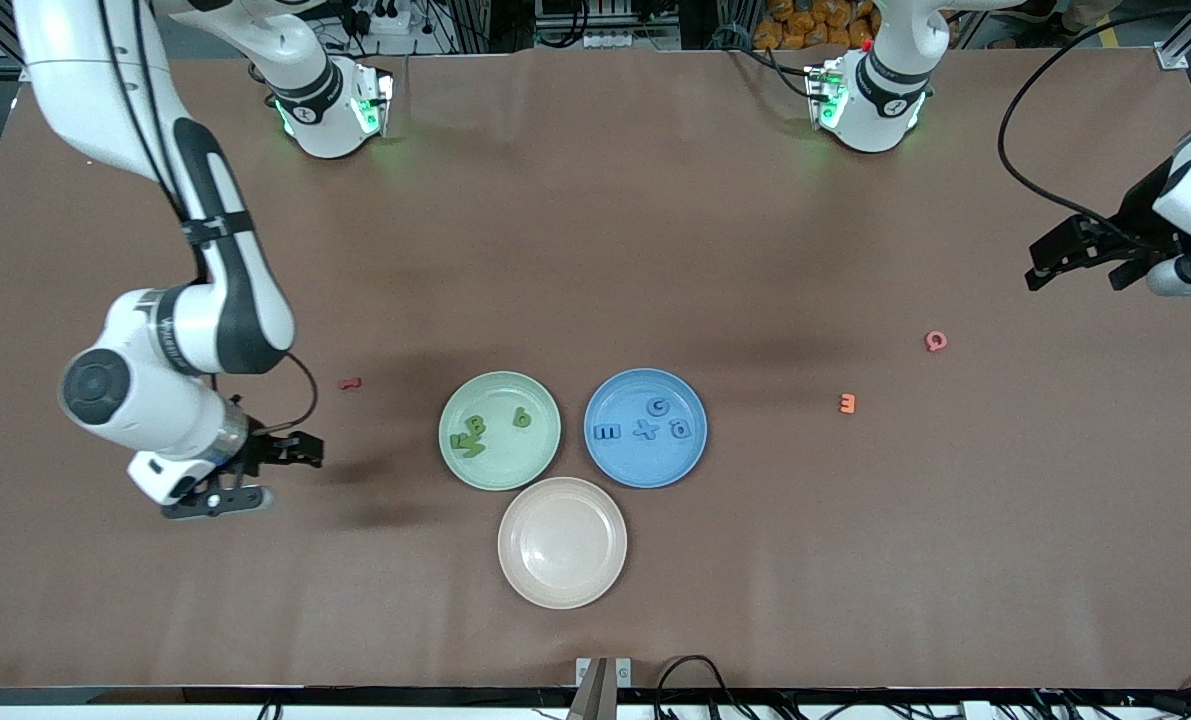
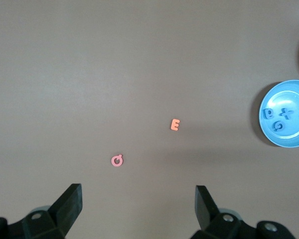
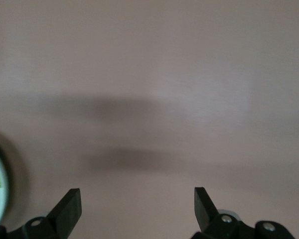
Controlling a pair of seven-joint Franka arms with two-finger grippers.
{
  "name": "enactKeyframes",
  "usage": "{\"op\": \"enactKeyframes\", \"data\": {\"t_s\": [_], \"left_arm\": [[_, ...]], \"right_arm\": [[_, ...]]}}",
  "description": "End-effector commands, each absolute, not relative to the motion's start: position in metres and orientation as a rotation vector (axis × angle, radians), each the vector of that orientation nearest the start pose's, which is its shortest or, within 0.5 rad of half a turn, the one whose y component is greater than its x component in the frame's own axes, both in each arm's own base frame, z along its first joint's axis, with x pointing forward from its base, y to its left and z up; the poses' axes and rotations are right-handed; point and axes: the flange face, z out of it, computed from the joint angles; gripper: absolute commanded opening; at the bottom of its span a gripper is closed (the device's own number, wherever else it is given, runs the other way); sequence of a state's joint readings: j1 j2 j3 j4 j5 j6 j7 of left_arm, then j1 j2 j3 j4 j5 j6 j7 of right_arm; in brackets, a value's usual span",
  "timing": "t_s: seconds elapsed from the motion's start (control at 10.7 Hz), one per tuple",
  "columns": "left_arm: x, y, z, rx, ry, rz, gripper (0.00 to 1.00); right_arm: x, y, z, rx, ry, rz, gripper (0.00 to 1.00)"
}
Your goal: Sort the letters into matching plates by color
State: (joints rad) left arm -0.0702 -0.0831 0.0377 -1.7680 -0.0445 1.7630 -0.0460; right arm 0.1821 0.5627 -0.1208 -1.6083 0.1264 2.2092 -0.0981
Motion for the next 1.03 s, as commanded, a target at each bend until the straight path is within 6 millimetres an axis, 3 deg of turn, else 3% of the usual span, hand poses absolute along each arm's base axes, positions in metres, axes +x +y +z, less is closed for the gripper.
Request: {"op": "enactKeyframes", "data": {"t_s": [0.0,0.28,0.47,0.65,0.93], "left_arm": [[0.540,-0.020,0.613,-3.206,0.079,-0.130,1.00],[0.540,-0.025,0.621,-3.207,0.102,-0.081,1.00],[0.546,-0.024,0.625,-3.207,0.091,-0.088,1.00],[0.549,-0.023,0.624,-3.193,0.086,-0.085,1.00],[0.558,-0.025,0.637,-3.152,0.106,-0.135,1.00]], "right_arm": [[0.696,0.001,0.326,-3.139,-0.099,-0.049,1.00],[0.693,-0.038,0.338,-3.187,-0.052,-0.027,1.00],[0.688,-0.054,0.365,-3.215,-0.037,-0.018,1.00],[0.683,-0.062,0.407,-3.215,-0.006,0.007,1.00],[0.661,-0.062,0.493,-3.218,0.005,0.051,1.00]]}}
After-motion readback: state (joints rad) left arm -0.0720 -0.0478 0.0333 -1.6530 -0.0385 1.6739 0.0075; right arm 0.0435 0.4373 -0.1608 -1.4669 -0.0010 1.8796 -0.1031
